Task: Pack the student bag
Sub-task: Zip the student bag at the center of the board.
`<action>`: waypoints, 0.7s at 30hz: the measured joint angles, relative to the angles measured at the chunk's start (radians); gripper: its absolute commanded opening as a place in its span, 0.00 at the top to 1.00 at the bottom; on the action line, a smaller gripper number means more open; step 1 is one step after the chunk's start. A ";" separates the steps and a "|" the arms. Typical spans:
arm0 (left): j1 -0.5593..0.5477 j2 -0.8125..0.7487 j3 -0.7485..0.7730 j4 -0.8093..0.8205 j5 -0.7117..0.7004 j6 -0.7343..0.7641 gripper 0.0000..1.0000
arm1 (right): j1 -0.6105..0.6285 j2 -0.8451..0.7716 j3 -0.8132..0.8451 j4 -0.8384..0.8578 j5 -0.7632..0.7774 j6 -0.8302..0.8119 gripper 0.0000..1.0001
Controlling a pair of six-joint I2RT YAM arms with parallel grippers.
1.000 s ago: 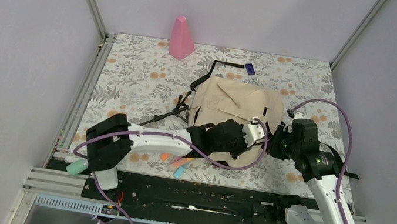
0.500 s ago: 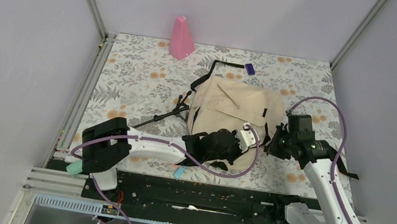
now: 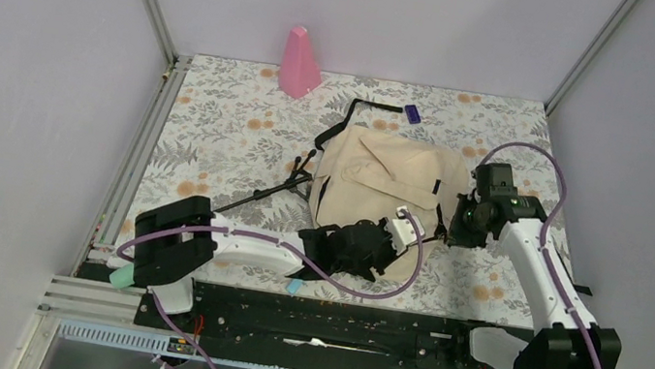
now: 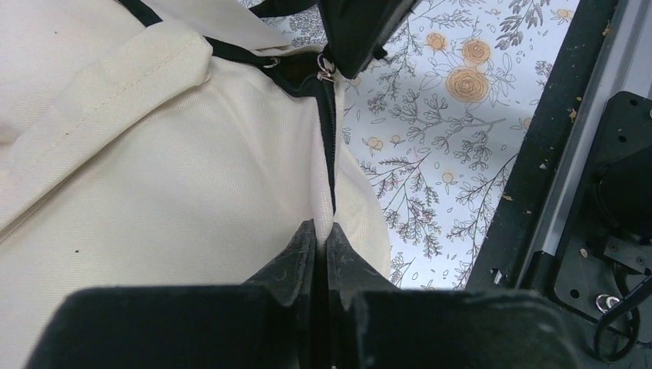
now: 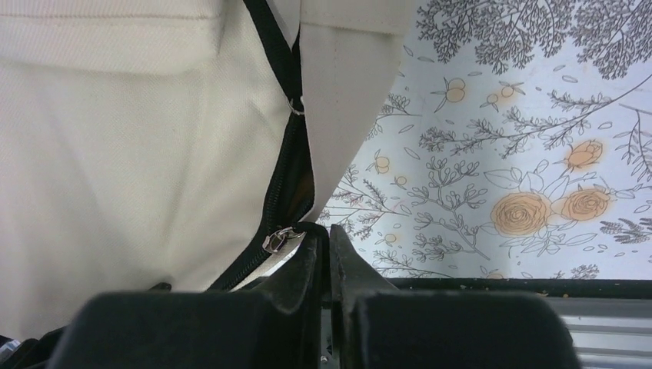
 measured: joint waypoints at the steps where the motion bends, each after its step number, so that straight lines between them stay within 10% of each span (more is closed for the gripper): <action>1: -0.002 0.000 -0.004 0.006 -0.002 -0.002 1.00 | -0.002 0.017 0.013 -0.005 0.001 -0.006 1.00; 21: -0.050 0.001 -0.032 0.071 -0.061 0.052 1.00 | -0.021 0.359 0.324 -0.262 0.003 -0.124 1.00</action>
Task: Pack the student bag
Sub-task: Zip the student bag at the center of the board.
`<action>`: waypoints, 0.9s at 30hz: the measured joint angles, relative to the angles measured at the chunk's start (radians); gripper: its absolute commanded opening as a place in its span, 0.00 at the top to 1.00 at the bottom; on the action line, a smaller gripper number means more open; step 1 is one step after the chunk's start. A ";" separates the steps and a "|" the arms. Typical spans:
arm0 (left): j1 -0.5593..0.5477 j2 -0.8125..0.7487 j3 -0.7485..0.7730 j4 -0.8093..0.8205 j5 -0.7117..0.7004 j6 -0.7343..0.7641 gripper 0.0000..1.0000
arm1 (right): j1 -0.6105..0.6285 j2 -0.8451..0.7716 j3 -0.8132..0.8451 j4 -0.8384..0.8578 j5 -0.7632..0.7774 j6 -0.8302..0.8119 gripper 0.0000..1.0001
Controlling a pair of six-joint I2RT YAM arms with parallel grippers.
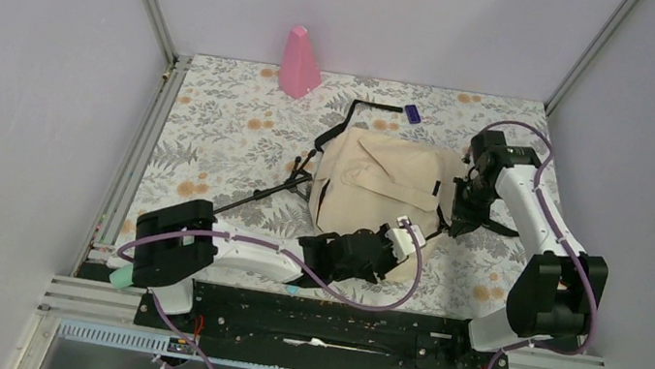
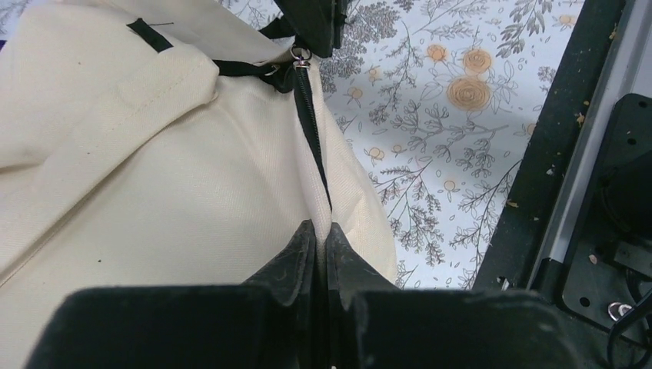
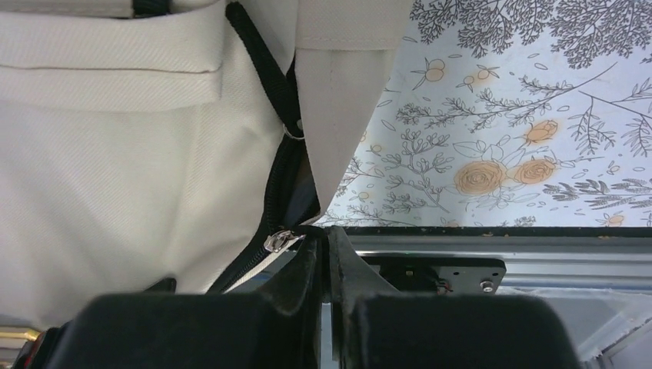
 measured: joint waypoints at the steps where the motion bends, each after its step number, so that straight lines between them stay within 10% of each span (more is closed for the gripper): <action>1: -0.003 0.000 0.000 0.006 -0.005 0.001 1.00 | -0.002 0.000 0.019 -0.019 -0.002 -0.006 1.00; 12: -0.072 -0.025 0.043 -0.134 0.019 -0.055 0.22 | -0.084 -0.128 -0.048 0.137 -0.042 -0.027 1.00; 27: -0.039 0.166 0.410 -0.270 -0.060 -0.210 0.10 | -0.086 -0.410 -0.321 0.315 -0.120 0.013 1.00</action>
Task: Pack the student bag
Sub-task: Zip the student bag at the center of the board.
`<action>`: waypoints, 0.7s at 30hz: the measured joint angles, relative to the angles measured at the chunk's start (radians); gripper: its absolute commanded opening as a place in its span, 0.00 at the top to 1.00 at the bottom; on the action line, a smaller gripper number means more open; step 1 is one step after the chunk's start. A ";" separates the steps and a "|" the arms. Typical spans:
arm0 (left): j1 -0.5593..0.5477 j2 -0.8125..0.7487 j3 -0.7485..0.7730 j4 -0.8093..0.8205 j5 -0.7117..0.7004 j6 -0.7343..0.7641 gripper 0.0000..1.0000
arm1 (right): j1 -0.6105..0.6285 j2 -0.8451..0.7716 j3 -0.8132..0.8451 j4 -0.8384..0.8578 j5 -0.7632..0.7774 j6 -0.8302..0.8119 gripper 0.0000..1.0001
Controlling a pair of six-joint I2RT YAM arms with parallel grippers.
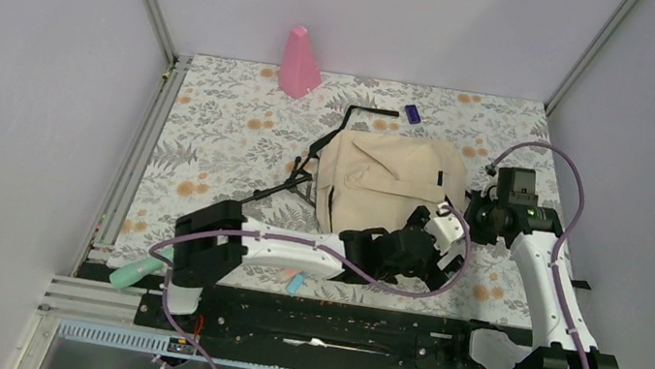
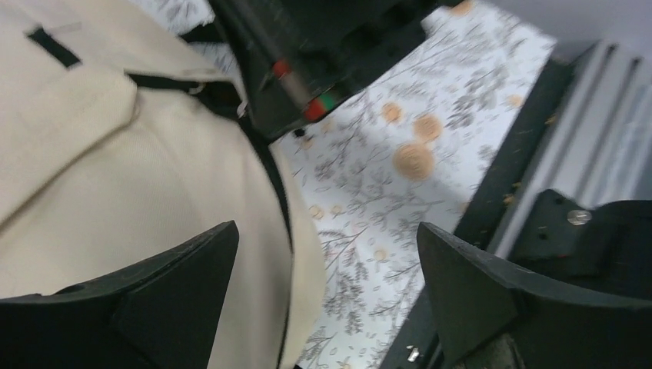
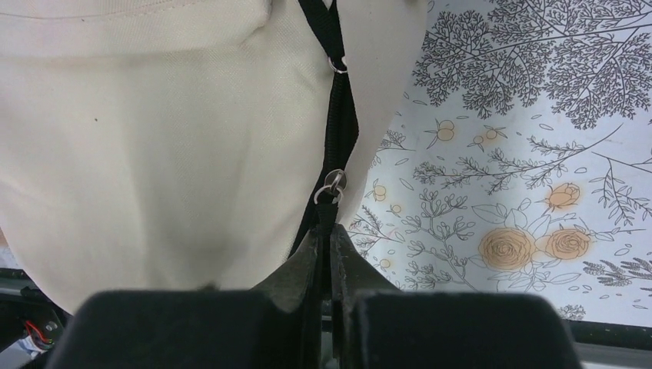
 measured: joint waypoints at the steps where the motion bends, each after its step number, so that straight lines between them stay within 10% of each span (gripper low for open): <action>1: 0.006 0.018 0.005 -0.007 -0.005 -0.003 0.11 | 0.000 -0.009 -0.006 0.007 0.000 0.003 1.00; 14: 0.073 0.111 0.053 -0.063 -0.039 0.009 0.20 | 0.000 -0.042 -0.034 0.042 0.004 0.020 1.00; 21: 0.072 0.137 0.079 -0.039 -0.020 0.059 0.92 | 0.000 -0.040 -0.036 0.046 0.038 0.024 1.00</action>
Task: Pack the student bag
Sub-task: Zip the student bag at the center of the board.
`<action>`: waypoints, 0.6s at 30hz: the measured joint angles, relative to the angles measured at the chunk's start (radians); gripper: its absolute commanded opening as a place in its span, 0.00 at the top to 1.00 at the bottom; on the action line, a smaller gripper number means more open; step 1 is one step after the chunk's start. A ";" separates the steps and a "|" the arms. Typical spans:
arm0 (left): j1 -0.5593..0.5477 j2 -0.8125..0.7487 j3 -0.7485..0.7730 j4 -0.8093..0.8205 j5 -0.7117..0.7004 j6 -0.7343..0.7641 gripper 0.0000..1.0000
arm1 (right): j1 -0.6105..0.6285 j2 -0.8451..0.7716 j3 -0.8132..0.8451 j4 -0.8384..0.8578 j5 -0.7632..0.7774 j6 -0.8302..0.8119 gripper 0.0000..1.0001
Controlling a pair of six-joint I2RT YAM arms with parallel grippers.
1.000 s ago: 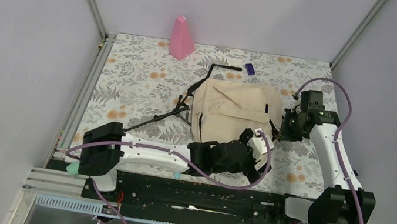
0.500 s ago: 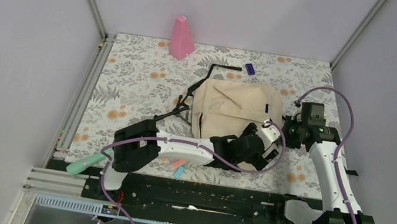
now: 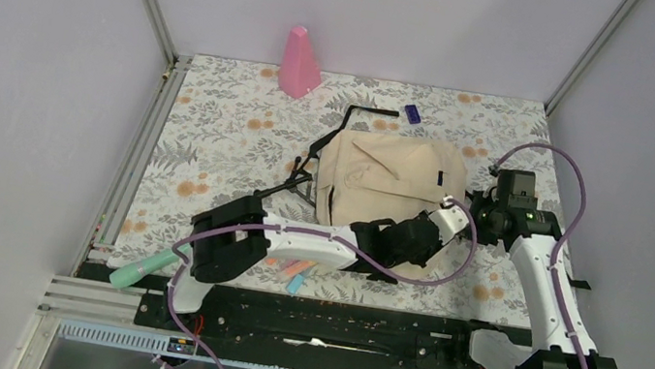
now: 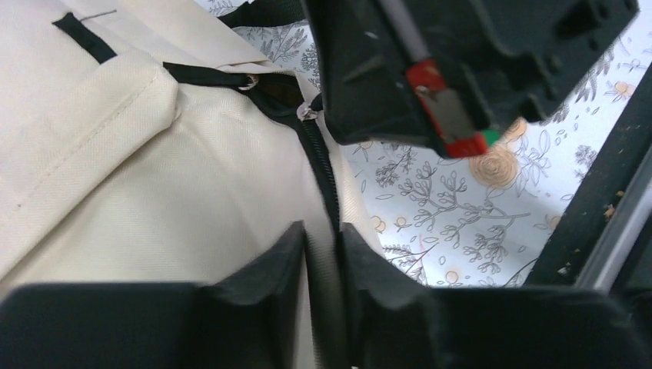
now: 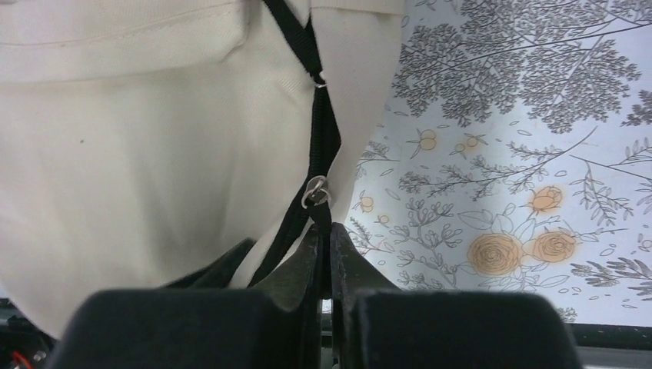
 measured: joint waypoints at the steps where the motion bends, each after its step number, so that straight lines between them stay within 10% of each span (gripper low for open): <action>1: 0.000 0.002 0.000 0.005 0.005 0.002 0.99 | 0.000 0.007 0.001 0.002 0.011 0.000 1.00; 18: -0.007 -0.023 -0.226 0.289 0.032 0.055 1.00 | 0.034 0.388 0.209 -0.135 0.100 -0.027 1.00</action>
